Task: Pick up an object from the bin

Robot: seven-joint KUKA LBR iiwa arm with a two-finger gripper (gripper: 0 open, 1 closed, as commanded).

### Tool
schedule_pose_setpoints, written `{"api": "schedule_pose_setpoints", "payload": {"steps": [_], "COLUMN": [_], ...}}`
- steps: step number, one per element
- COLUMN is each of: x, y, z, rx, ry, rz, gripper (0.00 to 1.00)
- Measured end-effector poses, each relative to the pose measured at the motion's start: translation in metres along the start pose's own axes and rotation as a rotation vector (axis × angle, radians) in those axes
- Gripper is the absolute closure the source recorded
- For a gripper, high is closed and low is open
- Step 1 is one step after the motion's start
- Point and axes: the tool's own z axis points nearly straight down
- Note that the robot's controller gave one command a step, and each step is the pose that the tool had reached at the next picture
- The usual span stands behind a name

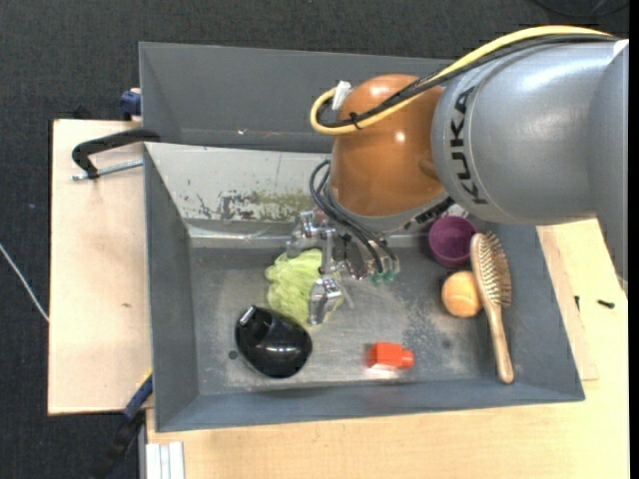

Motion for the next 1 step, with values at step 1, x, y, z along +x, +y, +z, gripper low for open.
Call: {"api": "schedule_pose_setpoints", "payload": {"steps": [1], "x": [-0.0340], "y": [-0.0302], "z": [0.0132], "rx": [0.000], "ry": [-0.007], "rz": [-0.110], "gripper": [0.00]}}
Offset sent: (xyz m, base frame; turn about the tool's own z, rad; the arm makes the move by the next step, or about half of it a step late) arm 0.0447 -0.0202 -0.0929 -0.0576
